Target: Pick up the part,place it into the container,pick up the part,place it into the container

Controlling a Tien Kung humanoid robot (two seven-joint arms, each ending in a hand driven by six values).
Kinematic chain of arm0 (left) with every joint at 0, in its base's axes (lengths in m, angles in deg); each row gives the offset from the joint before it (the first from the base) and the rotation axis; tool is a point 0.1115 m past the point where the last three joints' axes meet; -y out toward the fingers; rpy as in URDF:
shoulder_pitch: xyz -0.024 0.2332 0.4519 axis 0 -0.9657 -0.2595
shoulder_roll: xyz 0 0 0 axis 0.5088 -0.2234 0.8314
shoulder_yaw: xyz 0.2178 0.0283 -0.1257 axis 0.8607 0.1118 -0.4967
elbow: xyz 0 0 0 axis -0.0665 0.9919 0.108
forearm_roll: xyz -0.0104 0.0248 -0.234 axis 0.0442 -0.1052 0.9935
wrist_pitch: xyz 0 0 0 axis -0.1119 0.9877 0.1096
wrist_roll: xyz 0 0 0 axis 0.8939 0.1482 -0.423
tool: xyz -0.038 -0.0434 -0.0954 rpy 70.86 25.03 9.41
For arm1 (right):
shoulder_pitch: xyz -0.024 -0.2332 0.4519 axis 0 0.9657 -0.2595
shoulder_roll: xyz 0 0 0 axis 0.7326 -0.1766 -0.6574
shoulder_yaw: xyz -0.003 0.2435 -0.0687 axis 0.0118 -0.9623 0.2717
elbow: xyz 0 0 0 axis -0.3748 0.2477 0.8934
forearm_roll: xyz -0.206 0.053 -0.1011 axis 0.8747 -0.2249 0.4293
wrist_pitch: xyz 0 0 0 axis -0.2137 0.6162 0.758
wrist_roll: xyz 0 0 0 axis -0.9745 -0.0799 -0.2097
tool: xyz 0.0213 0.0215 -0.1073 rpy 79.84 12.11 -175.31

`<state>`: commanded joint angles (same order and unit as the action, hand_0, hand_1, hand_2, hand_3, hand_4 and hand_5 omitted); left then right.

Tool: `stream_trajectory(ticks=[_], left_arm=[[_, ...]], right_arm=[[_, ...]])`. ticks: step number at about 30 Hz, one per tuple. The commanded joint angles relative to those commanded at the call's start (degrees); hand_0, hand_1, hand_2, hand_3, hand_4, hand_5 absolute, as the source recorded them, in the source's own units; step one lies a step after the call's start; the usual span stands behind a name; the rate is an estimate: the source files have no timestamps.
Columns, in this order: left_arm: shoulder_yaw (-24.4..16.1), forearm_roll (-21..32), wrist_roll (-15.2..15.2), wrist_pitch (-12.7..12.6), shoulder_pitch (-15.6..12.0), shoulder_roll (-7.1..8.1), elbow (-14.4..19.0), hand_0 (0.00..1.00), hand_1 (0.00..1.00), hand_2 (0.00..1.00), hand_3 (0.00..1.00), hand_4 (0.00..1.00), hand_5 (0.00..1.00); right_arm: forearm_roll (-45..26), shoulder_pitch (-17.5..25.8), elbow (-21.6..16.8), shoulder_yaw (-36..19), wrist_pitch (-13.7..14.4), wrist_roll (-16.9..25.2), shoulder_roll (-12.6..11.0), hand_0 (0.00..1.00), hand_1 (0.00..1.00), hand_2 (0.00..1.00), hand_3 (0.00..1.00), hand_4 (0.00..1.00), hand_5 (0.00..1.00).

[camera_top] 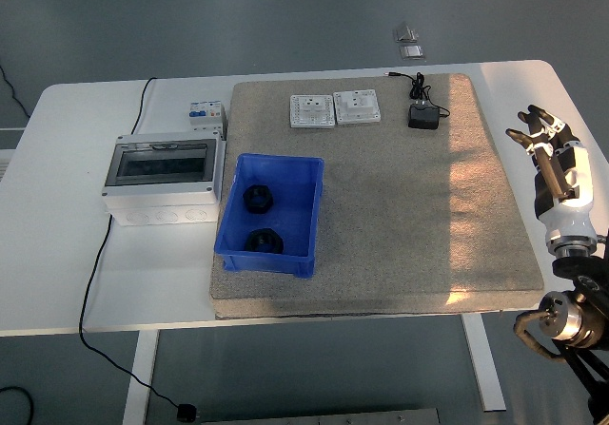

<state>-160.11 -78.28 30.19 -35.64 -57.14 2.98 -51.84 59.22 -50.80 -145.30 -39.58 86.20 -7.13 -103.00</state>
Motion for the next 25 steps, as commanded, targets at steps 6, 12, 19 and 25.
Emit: stream_trajectory(ticks=[6, 12, 19, 25], left_arm=[[-0.3, -0.4, 0.1, 0.2, 0.0, 0.27, 0.0, 0.696, 0.671, 0.717, 0.709, 0.782, 0.895], [-1.1, -0.9, 0.0, 0.2, 0.1, 0.25, 0.0, 0.696, 0.670, 0.717, 0.710, 0.780, 0.894], [-1.3, -1.0, 0.0, 0.3, 0.2, 0.04, 0.0, 0.697, 0.671, 0.717, 0.710, 0.781, 0.890], [-1.4, -1.1, 0.0, 0.2, 0.2, -0.06, 0.0, 0.696, 0.671, 0.718, 0.710, 0.781, 0.884]], right_arm=[[-4.0, 0.2, 0.0, -0.3, -0.2, 0.0, 0.4, 0.744, 0.590, 0.684, 0.646, 0.847, 0.514], [-4.8, 0.4, 0.2, -0.3, -0.4, -0.1, 0.5, 0.747, 0.621, 0.689, 0.646, 0.857, 0.529], [-4.7, 0.5, 0.2, -0.2, -0.9, -0.3, 0.5, 0.750, 0.628, 0.696, 0.645, 0.866, 0.549], [-4.3, 0.5, 0.2, -0.4, -1.1, -0.5, 0.5, 0.753, 0.638, 0.701, 0.646, 0.872, 0.567]])
